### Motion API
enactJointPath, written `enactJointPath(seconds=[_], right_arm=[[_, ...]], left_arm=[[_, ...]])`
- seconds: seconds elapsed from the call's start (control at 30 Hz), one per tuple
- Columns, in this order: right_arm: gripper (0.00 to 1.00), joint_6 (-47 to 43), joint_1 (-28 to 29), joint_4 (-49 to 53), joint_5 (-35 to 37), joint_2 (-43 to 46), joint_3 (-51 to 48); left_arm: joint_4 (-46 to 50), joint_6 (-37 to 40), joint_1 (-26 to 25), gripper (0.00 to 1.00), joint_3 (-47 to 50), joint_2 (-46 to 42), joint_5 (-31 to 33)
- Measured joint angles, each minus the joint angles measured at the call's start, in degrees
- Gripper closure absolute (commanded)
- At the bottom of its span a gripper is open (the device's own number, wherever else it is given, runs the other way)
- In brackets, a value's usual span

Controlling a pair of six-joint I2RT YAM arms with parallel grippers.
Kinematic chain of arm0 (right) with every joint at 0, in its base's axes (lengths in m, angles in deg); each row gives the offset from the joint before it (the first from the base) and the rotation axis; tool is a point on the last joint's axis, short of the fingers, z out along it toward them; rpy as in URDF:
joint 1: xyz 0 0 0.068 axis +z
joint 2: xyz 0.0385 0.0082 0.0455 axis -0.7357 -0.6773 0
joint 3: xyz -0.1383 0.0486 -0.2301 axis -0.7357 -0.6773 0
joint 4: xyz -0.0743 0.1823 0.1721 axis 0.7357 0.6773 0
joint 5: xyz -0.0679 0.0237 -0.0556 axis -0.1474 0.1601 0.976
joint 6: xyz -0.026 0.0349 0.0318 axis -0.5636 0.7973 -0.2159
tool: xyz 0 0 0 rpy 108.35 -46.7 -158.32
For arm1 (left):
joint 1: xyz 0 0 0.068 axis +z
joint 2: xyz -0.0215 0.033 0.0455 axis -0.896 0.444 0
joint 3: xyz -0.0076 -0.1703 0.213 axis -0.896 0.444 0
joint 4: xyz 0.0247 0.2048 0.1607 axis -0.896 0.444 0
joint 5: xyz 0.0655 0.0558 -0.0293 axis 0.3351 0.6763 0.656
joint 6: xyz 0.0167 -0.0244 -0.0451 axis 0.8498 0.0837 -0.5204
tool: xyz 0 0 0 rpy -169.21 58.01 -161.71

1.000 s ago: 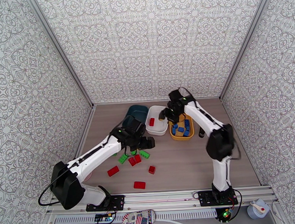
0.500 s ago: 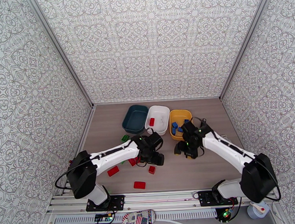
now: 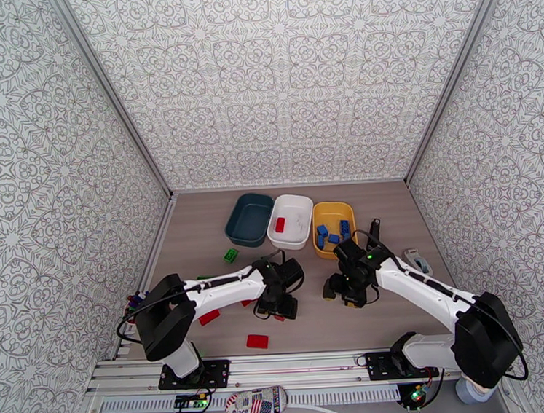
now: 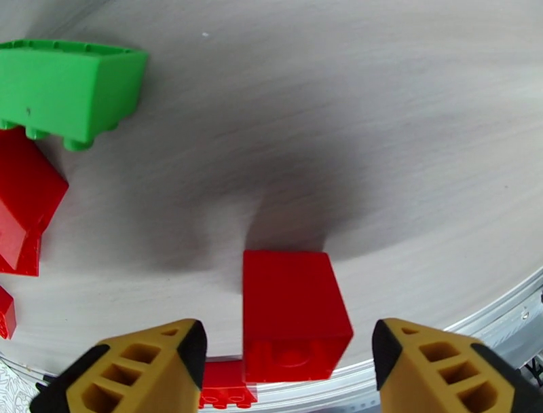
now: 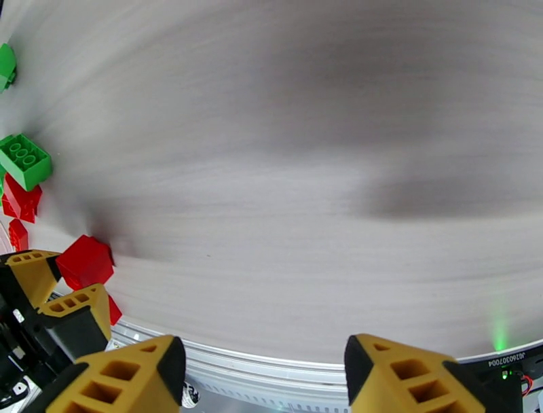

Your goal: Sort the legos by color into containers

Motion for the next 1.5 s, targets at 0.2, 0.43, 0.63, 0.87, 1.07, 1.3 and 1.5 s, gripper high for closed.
enactJointPath(seconds=[0.2, 0.43, 0.63, 0.87, 1.07, 1.3, 1.5], right_arm=[[0.34, 0.0, 0.3, -1.0, -0.2, -2.3, 0.1], [0.35, 0.0, 0.5, -1.8, -0.2, -2.5, 0.3], [0.36, 0.0, 0.6, -2.3, -0.9, -2.5, 0.7], [0.36, 0.0, 0.7, -6.4, -4.7, -3.5, 3.3], [0.36, 1.2, 0.7, -13.1, -9.8, -8.1, 7.2], [0.29, 2.0, 0.7, -17.7, -13.3, -14.9, 17.1], [0.27, 2.6, -0.1, -20.3, -14.9, -19.6, 26.5]], left_arm=[[-0.3, -0.3, 0.0, 0.41, 0.0, 1.7, 0.1], [-0.2, -0.5, 0.0, 0.61, -0.1, 3.0, 0.5], [-0.1, -0.3, 1.2, 0.69, -1.6, 2.4, 0.5], [-0.4, 0.7, 8.4, 0.69, -3.3, -2.2, -2.1], [-3.3, 1.6, 16.3, 0.7, -5.4, -4.6, -6.8], [-9.9, 0.2, 25.6, 0.69, -5.7, -5.0, -13.7], [-14.2, -1.4, 30.5, 0.69, -10.7, -3.7, -18.3]])
